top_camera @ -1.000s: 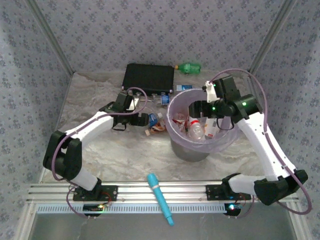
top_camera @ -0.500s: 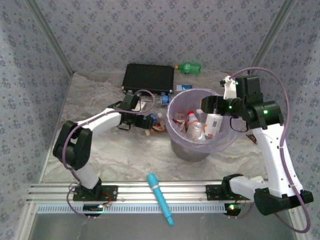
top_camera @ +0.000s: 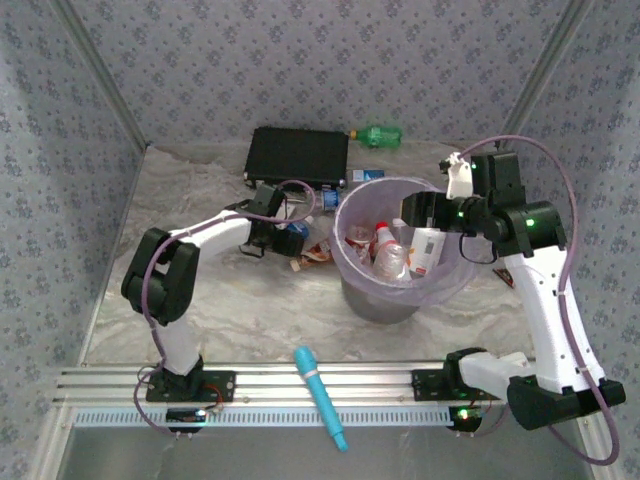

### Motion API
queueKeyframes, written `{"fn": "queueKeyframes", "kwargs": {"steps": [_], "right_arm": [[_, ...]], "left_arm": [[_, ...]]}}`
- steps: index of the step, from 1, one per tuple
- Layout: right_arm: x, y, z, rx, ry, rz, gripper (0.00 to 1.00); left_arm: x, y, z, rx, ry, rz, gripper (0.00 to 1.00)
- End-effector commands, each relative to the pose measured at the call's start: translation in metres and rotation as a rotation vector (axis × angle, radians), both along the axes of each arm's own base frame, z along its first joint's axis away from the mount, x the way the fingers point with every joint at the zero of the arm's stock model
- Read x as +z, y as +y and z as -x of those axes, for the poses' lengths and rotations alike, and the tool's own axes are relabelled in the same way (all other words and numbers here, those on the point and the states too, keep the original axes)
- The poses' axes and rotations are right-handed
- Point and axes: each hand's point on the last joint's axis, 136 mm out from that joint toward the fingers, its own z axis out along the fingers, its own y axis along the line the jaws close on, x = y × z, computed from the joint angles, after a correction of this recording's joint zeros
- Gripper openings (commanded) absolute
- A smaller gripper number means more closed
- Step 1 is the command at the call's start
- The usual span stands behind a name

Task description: Put the plastic bottles in the bin

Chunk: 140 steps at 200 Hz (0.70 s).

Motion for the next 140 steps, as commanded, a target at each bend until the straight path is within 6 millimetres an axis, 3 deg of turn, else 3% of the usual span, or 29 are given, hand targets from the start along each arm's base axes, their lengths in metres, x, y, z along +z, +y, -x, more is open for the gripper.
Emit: {"fn": "queueKeyframes", "kwargs": {"steps": [1,82,114,140], "right_arm": [[-0.002,0.001,-0.004,0.004,0.003,-0.011,0.79],[0.005,0.001,-0.001,0.004,-0.02,-0.025,0.78],[0.013,0.005,-0.001,0.025,-0.049,-0.039,0.78],[0.031,0.017,-0.006,0.071,-0.099,-0.076,0.78]], "left_arm": [[-0.002,0.003,0.001,0.004,0.002,-0.027,0.73],[-0.002,0.01,0.0,0.022,-0.001,-0.056,0.59],[0.023,0.015,-0.001,0.036,-0.055,-0.046,0.59],[0.057,0.022,-0.001,0.074,-0.135,-0.012,0.57]]}}
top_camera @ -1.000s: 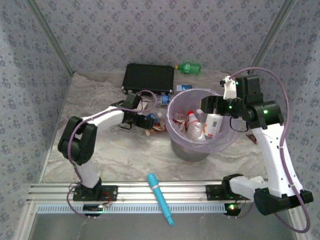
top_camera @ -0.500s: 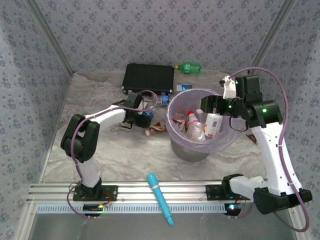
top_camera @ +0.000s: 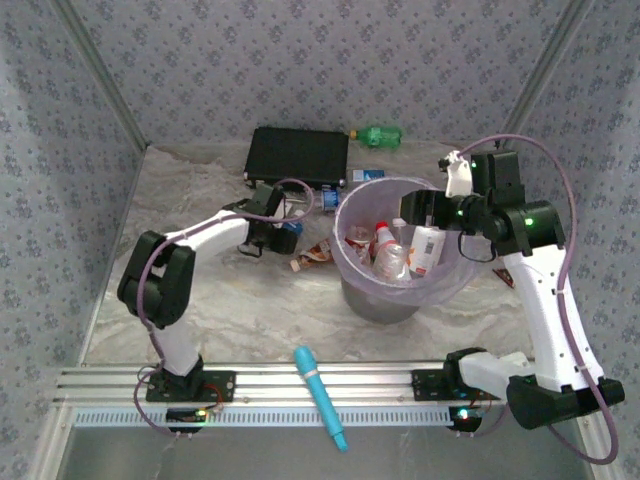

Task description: Put the plastic bottles in the bin

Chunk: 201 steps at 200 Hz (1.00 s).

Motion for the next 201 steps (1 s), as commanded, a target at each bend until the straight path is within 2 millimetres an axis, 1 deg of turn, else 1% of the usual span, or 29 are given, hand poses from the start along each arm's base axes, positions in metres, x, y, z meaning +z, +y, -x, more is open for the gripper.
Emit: {"fn": "queueKeyframes", "kwargs": {"steps": [1,21,34,43,62,78,93,111,126,151,180,201], "right_arm": [[0.027,0.012,-0.002,0.053,-0.079,-0.05,0.78],[0.045,0.028,-0.007,0.097,-0.126,-0.08,0.78],[0.055,0.04,-0.01,0.133,-0.151,-0.1,0.77],[0.06,0.049,-0.012,0.156,-0.161,-0.106,0.77],[0.072,0.073,-0.016,0.217,-0.193,-0.121,0.77],[0.081,0.096,-0.018,0.273,-0.217,-0.133,0.77],[0.086,0.119,-0.022,0.317,-0.229,-0.145,0.77],[0.089,0.144,-0.027,0.365,-0.23,-0.165,0.77],[0.086,0.162,-0.033,0.391,-0.212,-0.178,0.78],[0.071,0.191,-0.043,0.437,-0.152,-0.186,0.82],[0.056,0.223,-0.051,0.497,-0.105,-0.203,0.86],[0.044,0.239,-0.054,0.524,-0.068,-0.207,0.87]], "left_arm": [[0.044,0.011,0.0,0.042,-0.097,0.028,0.56],[0.075,0.016,0.001,0.084,-0.172,0.093,0.5],[0.098,0.012,0.004,0.075,-0.225,0.181,0.48],[0.113,0.011,0.008,0.078,-0.257,0.237,0.46],[0.147,0.007,0.016,0.062,-0.331,0.36,0.4],[0.175,0.001,0.024,0.049,-0.396,0.486,0.32],[0.202,-0.008,0.032,0.019,-0.451,0.62,0.25],[0.225,-0.014,0.042,-0.009,-0.492,0.742,0.18],[0.24,-0.017,0.049,-0.024,-0.516,0.806,0.14],[0.257,-0.022,0.06,-0.053,-0.545,0.887,0.1],[0.265,-0.032,0.069,-0.09,-0.548,0.933,0.09],[0.27,-0.036,0.072,-0.105,-0.553,0.948,0.09]]}}
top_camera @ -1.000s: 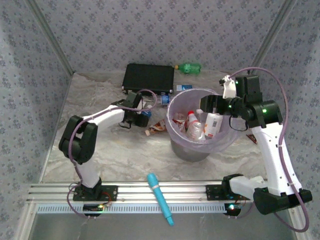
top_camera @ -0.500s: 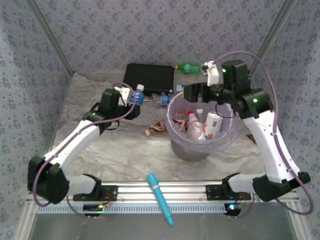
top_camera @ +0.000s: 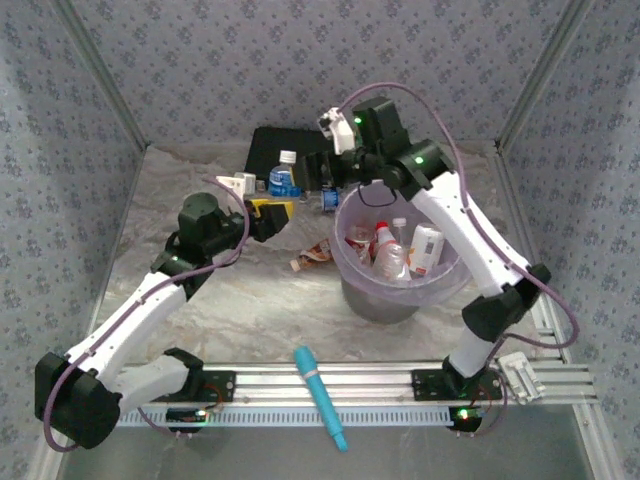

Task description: Put the plastic bottles in the bin

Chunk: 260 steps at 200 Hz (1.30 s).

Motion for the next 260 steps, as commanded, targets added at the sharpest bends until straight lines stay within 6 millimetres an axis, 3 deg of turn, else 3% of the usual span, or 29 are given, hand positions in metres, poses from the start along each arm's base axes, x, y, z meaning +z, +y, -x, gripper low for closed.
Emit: {"fn": "queueKeyframes", "kwargs": {"steps": [1,38,66,126,137,169,195,229,260], "right_arm": [[0.008,0.02,0.004,0.058,0.014,-0.044,0.87],[-0.009,0.033,0.001,0.078,0.063,-0.041,0.83],[-0.016,0.036,0.002,0.078,0.07,-0.039,0.7],[-0.02,0.037,0.0,0.071,0.077,-0.037,0.59],[-0.02,0.037,-0.001,0.07,0.069,-0.036,0.59],[-0.004,0.029,-0.005,0.059,0.024,-0.038,0.57],[0.023,0.01,-0.004,0.038,-0.044,-0.026,0.57],[0.059,-0.035,0.002,-0.053,-0.126,-0.018,0.56],[0.074,-0.09,0.016,-0.165,-0.152,0.019,0.56]], "left_arm": [[0.028,-0.007,0.01,-0.048,-0.075,0.075,0.09],[0.031,-0.007,0.01,-0.042,-0.086,0.068,0.09],[0.026,-0.006,0.008,-0.033,-0.08,0.056,0.09],[0.02,-0.006,0.008,-0.031,-0.07,0.048,0.12],[0.019,-0.005,0.009,-0.03,-0.065,0.041,0.21],[0.014,-0.002,0.011,-0.024,-0.054,0.019,0.73],[-0.001,0.005,0.012,0.006,-0.026,-0.048,0.88],[-0.035,0.019,0.008,0.068,0.05,-0.178,0.91],[-0.075,0.026,-0.002,0.114,0.143,-0.312,0.91]]}}
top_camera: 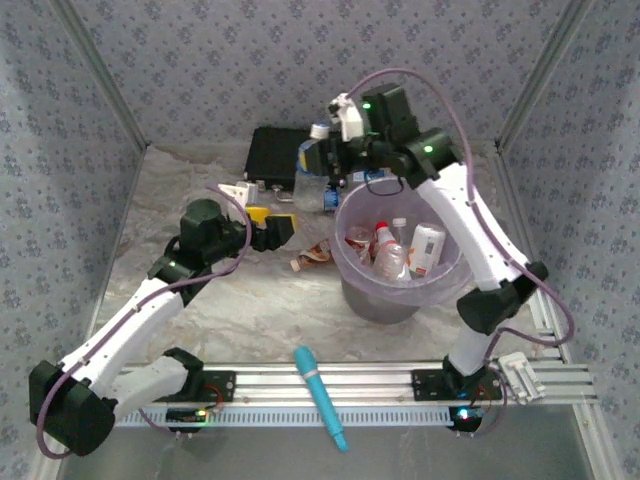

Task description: Put the plastic bottles in the bin

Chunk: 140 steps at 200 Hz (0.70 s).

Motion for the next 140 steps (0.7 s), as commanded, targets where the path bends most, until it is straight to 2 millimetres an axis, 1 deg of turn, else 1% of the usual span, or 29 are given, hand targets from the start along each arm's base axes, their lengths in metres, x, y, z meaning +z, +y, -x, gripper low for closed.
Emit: {"fn": "queueKeyframes", "kwargs": {"steps": [1,12,31,50,61,77,96,122,140], "right_arm": [[0.041,-0.053,0.03,-0.079,-0.089,0.012,0.56],[0.041,-0.073,0.036,-0.123,-0.093,0.032,0.56],[0.04,-0.108,0.045,-0.199,-0.084,0.056,0.55],[0.028,-0.135,0.049,-0.271,-0.048,0.069,0.55],[0.016,-0.143,0.048,-0.299,-0.011,0.079,0.54],[-0.001,-0.145,0.046,-0.31,0.039,0.085,0.54],[-0.02,-0.141,0.038,-0.315,0.091,0.08,0.54],[-0.043,-0.128,0.031,-0.311,0.159,0.057,0.52],[-0.059,-0.12,0.03,-0.302,0.207,0.05,0.51]], "left_arm": [[-0.04,0.014,-0.008,0.065,0.091,-0.163,0.91],[-0.054,0.013,-0.012,0.065,0.117,-0.212,0.91],[-0.071,0.003,-0.015,0.037,0.151,-0.252,0.91],[-0.086,-0.008,-0.018,0.01,0.179,-0.278,0.89],[-0.094,-0.012,-0.02,-0.001,0.195,-0.298,0.89],[-0.103,-0.018,-0.021,-0.017,0.211,-0.324,0.88],[-0.113,-0.021,-0.022,-0.026,0.223,-0.351,0.88],[-0.124,-0.025,-0.023,-0.053,0.222,-0.37,0.88],[-0.131,-0.026,-0.024,-0.062,0.235,-0.383,0.88]]}}
